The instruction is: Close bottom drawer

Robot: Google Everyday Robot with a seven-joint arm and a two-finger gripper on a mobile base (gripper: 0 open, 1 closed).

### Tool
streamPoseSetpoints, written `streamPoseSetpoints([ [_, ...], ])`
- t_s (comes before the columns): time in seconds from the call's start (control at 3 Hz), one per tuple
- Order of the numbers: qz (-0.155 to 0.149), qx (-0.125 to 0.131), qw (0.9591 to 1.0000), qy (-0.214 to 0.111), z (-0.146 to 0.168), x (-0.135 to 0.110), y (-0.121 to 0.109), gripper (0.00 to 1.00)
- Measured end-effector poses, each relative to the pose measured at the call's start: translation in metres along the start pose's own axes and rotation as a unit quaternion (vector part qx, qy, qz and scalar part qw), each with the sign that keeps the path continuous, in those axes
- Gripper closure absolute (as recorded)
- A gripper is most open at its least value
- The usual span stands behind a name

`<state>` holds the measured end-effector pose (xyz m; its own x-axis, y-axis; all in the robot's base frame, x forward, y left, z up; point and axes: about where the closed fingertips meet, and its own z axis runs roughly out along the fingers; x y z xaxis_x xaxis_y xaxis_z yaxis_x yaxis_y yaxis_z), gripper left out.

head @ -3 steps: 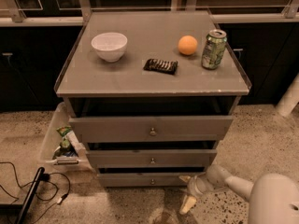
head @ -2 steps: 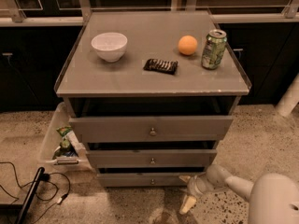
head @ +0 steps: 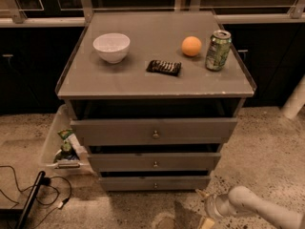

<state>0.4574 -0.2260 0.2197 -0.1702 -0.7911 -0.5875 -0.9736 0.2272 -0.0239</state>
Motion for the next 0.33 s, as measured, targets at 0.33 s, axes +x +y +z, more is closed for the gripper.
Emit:
streamPoseSetpoints([
  [0.33,0.018,-0.010,0.9998,-0.004,-0.0047,0.0113,0.0328,0.00],
])
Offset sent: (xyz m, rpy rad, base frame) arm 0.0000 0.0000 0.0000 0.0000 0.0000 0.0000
